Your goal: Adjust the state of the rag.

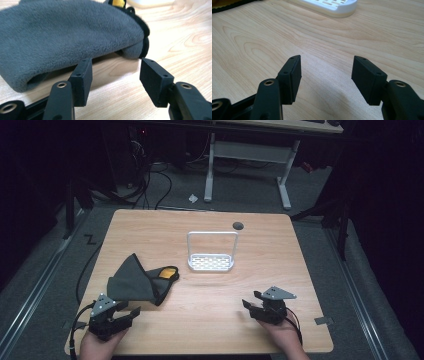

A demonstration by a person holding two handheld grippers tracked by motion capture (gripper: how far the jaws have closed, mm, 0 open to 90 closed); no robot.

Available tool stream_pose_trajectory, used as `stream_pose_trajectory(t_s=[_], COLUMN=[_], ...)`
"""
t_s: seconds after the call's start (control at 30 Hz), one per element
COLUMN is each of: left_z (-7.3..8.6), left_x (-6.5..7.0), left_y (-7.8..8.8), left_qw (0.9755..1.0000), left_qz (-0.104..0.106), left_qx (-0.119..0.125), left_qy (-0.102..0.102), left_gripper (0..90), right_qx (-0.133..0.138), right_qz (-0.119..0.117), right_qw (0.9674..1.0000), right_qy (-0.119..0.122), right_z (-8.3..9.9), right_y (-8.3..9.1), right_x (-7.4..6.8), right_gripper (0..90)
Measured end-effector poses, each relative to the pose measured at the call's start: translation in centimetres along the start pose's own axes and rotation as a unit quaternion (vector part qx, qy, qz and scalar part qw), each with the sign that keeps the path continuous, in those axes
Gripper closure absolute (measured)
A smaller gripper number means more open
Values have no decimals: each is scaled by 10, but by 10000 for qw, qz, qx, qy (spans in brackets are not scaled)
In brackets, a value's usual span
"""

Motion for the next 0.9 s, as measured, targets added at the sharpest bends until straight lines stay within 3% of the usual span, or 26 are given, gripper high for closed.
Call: stream_pose_trajectory(t_s=[0.23, 0.33, 0.37, 0.53, 0.6, 0.67, 0.73, 0.77, 0.8, 0.83, 0.9], left_z=[-9, -19, -30, -46, -57, -60, -64, -62, -59, -59, -53], left_x=[-7, -14, -22, -38, -53, -58, -65, -76, -80, -80, -81], left_y=[17, 28, 35, 36, 25, 20, 5, -13, -22, -22, -42], left_qw=[9994, 9987, 9981, 9972, 9966, 9966, 9961, 9938, 9927, 9927, 9913], left_qz=[34, -68, -80, -298, -492, -540, -666, -849, -875, -875, -933], left_qx=[282, 436, 513, 501, 308, 226, -10, -308, -490, -490, -769], left_qy=[188, 247, 333, 473, 578, 584, 581, 648, 669, 669, 513], left_gripper=[438, 461, 491, 748, 821, 881, 899, 899, 899, 899, 900], right_qx=[-67, -42, -1, 28, 17, 5, -2, -7, -11, -20, -33], right_qz=[99, 124, 135, 118, 100, 97, 91, 87, 83, 85, 77], right_qw=[9999, 9999, 9998, 9998, 9998, 9997, 9997, 9996, 9996, 9996, 9996], right_qy=[106, 91, 113, 139, 186, 224, 241, 251, 260, 260, 276], right_z=[2, 1, -1, -1, -2, -2, -2, -2, -2, -2, -1], right_y=[-3, -2, -1, 0, -1, -1, -2, -2, -3, -3, -3], right_x=[-1, -1, -1, -3, -4, -5, -5, -5, -5, -5, -6], right_gripper=[425, 426, 425, 434, 436, 436, 436, 437, 437, 438, 438])
Point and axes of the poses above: each handheld gripper's, and its own axes: y roughly backward along the jaws, z roughly out of its underside, x roughly to its right, the point moved 9 cm from there along -y, roughly forward along the jaws, and after that the axes turned 12 degrees about -x, right-handed, at the moved point
